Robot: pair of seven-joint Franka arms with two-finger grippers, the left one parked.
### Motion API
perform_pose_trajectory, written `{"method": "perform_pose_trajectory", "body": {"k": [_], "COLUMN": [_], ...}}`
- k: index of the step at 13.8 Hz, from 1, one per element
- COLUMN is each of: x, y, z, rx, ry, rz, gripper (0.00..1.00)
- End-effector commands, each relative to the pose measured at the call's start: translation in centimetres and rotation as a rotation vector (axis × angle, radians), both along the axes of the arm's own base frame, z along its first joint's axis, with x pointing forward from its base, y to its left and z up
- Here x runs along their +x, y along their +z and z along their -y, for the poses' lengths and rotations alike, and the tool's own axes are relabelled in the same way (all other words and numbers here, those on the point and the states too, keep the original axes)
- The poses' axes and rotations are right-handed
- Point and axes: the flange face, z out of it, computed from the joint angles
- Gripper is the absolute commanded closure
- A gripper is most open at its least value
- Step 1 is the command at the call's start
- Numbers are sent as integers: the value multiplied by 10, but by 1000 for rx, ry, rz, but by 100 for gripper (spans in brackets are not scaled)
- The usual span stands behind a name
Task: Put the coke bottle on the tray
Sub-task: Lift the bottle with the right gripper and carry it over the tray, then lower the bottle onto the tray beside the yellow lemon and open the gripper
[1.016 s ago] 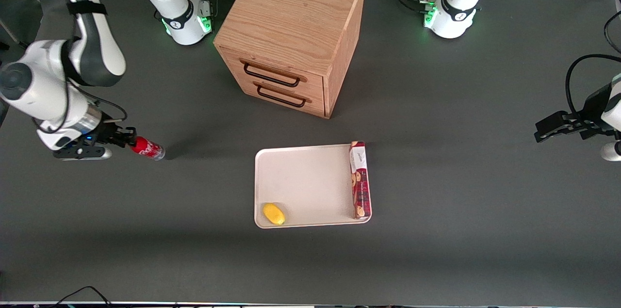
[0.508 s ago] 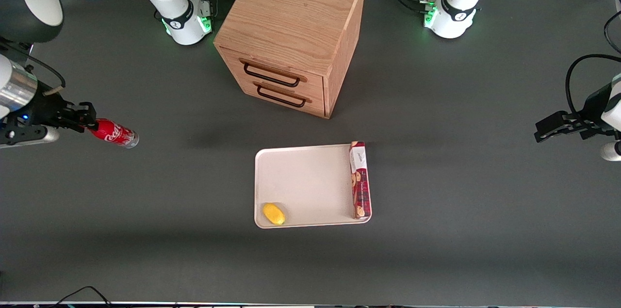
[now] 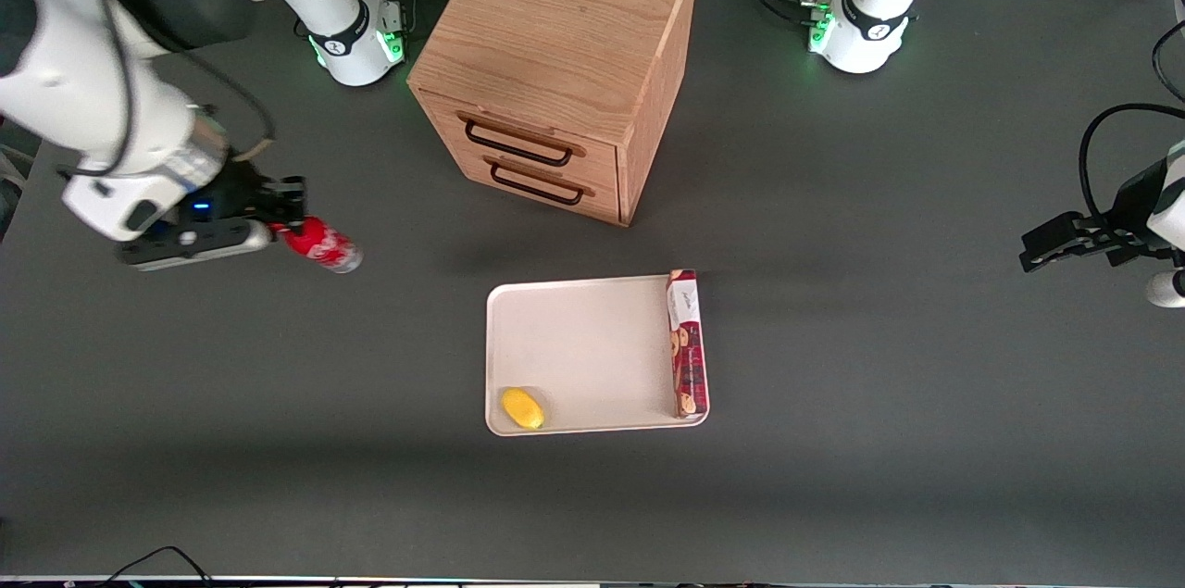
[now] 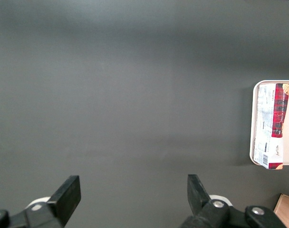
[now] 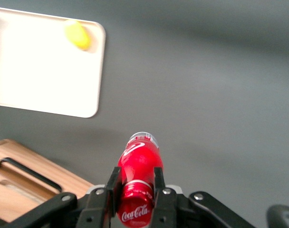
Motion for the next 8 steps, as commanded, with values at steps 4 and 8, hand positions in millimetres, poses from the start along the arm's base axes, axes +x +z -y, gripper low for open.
{"method": "perform_pose_trajectory", "body": {"k": [4,8], "x": [34,65], "y": [-68,-135], "z": [-112,-148], "rx": [33,47], "ry": [-46,-61], "rz": [94,115], "gripper": [100,100]}}
